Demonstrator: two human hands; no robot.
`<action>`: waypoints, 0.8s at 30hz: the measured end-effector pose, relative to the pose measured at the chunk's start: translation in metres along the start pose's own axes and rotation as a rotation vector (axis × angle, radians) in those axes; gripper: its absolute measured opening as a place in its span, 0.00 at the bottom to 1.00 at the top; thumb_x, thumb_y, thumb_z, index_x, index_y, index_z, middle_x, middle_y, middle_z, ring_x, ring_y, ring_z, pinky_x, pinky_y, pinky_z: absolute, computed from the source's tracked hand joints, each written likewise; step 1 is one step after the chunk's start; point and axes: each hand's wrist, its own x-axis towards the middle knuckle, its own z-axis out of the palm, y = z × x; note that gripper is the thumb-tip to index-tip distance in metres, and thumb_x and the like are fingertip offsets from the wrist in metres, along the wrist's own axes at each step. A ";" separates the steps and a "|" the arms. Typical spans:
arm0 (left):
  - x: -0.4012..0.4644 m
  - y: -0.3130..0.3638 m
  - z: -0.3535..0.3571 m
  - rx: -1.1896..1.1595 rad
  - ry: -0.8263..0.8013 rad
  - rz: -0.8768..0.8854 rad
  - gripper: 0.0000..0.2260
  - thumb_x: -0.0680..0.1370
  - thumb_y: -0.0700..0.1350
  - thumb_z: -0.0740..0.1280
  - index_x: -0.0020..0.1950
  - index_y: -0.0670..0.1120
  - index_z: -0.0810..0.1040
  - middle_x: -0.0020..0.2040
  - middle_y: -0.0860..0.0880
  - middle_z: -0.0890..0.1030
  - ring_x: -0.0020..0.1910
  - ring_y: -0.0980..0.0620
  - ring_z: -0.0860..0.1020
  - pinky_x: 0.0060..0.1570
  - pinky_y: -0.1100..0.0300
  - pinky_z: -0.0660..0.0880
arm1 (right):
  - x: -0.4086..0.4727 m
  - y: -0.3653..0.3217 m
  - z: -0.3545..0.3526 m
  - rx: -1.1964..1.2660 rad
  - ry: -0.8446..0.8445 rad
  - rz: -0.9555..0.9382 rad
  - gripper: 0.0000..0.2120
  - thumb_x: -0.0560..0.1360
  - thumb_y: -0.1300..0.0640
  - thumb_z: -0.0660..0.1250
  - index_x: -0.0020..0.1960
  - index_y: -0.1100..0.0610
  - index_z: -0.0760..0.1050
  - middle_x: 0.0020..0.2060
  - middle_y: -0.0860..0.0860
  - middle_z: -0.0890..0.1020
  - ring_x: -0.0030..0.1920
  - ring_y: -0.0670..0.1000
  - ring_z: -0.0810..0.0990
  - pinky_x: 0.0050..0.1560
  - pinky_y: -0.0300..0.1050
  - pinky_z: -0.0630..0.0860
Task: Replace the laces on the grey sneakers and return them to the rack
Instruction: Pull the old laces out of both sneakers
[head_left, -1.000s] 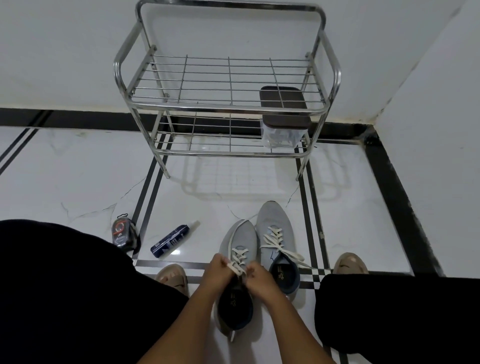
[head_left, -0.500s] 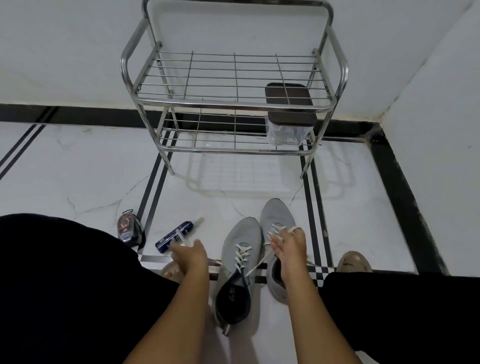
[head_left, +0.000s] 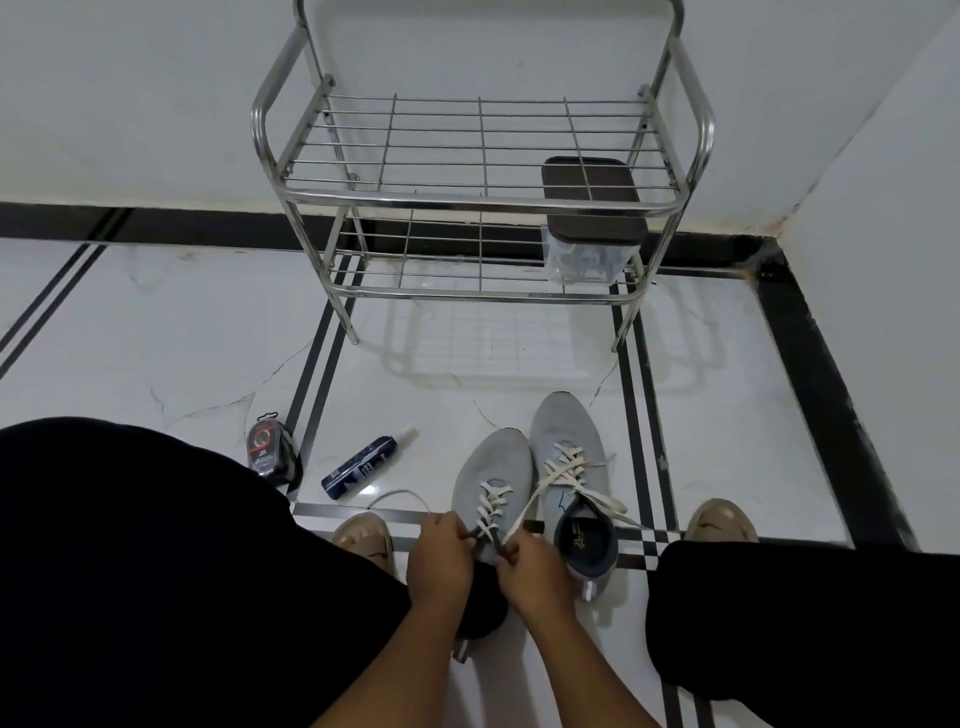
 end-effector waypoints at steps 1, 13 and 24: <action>0.003 -0.003 0.000 -0.064 0.034 -0.063 0.02 0.76 0.43 0.65 0.45 0.47 0.77 0.50 0.48 0.77 0.46 0.47 0.77 0.45 0.56 0.73 | 0.001 0.000 0.000 0.047 0.020 0.062 0.05 0.75 0.55 0.64 0.49 0.53 0.78 0.49 0.52 0.82 0.51 0.55 0.80 0.43 0.41 0.70; 0.003 0.012 0.004 0.445 0.069 0.424 0.13 0.76 0.48 0.61 0.61 0.57 0.74 0.70 0.53 0.65 0.66 0.49 0.65 0.59 0.55 0.63 | 0.016 0.005 -0.007 0.220 -0.070 0.131 0.04 0.76 0.56 0.66 0.42 0.51 0.78 0.39 0.51 0.81 0.44 0.53 0.79 0.43 0.41 0.72; 0.007 0.014 0.011 0.493 0.063 0.502 0.12 0.77 0.49 0.62 0.59 0.52 0.78 0.70 0.52 0.68 0.67 0.49 0.66 0.61 0.54 0.64 | 0.017 0.007 -0.003 0.220 -0.065 0.122 0.04 0.76 0.56 0.65 0.45 0.52 0.79 0.41 0.51 0.81 0.45 0.53 0.79 0.42 0.39 0.70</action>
